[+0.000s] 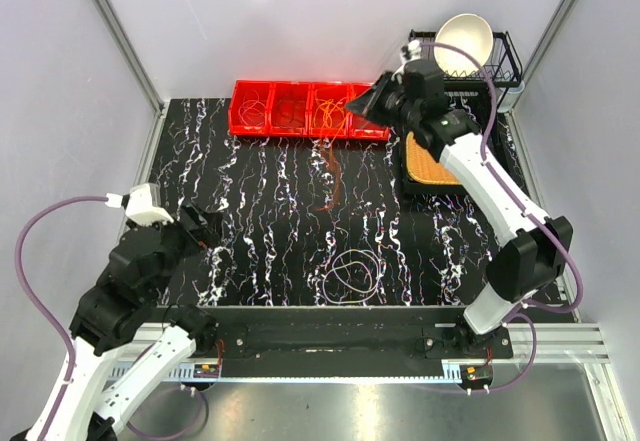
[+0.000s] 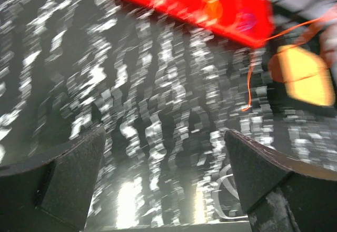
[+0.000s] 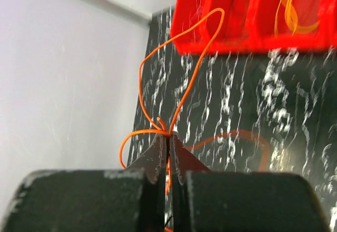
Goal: Untangle the cables
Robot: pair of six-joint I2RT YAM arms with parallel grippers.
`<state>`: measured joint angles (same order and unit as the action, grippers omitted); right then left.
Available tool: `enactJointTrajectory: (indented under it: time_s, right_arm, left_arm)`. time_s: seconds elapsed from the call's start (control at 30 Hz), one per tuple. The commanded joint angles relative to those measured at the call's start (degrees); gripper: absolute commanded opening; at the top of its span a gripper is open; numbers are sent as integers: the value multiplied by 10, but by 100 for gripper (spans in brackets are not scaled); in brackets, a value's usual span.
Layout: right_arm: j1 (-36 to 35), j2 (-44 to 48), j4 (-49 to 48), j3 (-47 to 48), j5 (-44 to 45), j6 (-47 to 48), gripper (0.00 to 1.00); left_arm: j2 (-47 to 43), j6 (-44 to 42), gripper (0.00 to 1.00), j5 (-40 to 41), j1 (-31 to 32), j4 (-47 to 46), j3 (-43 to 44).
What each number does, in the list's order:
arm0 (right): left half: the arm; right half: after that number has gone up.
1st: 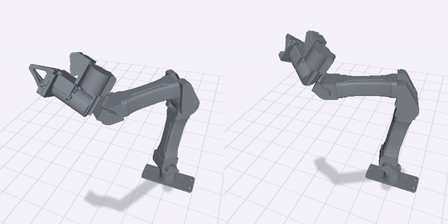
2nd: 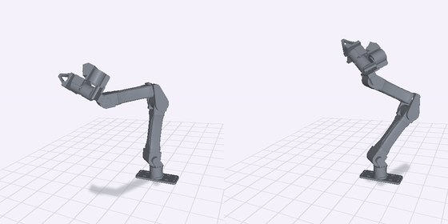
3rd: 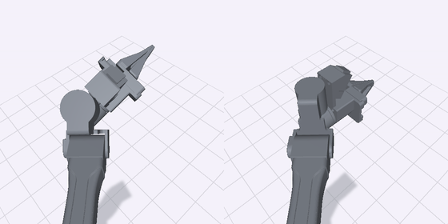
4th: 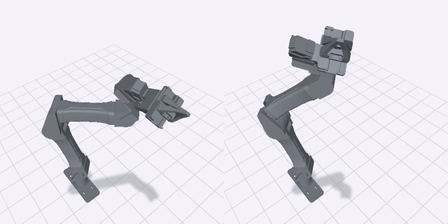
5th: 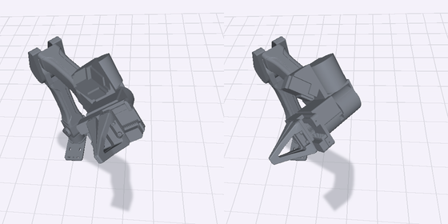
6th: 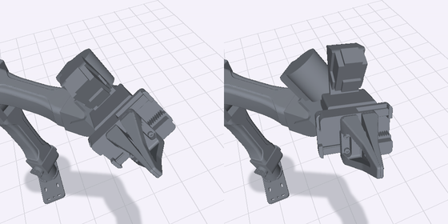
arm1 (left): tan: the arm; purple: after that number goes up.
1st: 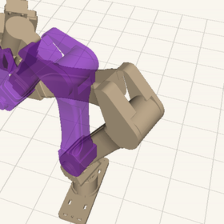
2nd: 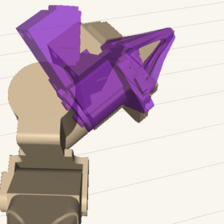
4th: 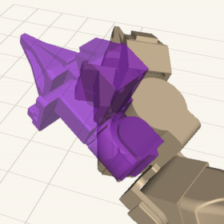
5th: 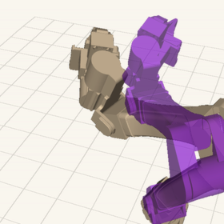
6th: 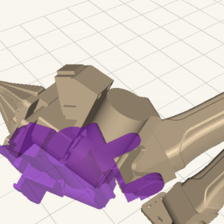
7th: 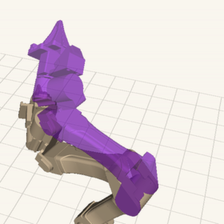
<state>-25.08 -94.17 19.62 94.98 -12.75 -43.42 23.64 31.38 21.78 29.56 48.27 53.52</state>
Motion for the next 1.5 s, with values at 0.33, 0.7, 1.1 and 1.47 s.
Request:
enactJointTrajectory:
  time_s: [0.33,0.7,1.1,1.47]
  right_arm:
    - [48,-191,-2,297,-74,62,0]
    - [70,-370,50,573,-112,89,0]
    - [88,-475,-99,629,-164,79,0]
    - [90,-494,-192,632,-168,89,0]
  left_arm:
    - [-8,-13,99,65,-19,33,-16]
    - [0,-25,99,38,-46,22,-22]
    - [8,-29,99,30,-68,19,-24]
    - [26,-35,99,17,-96,16,-25]
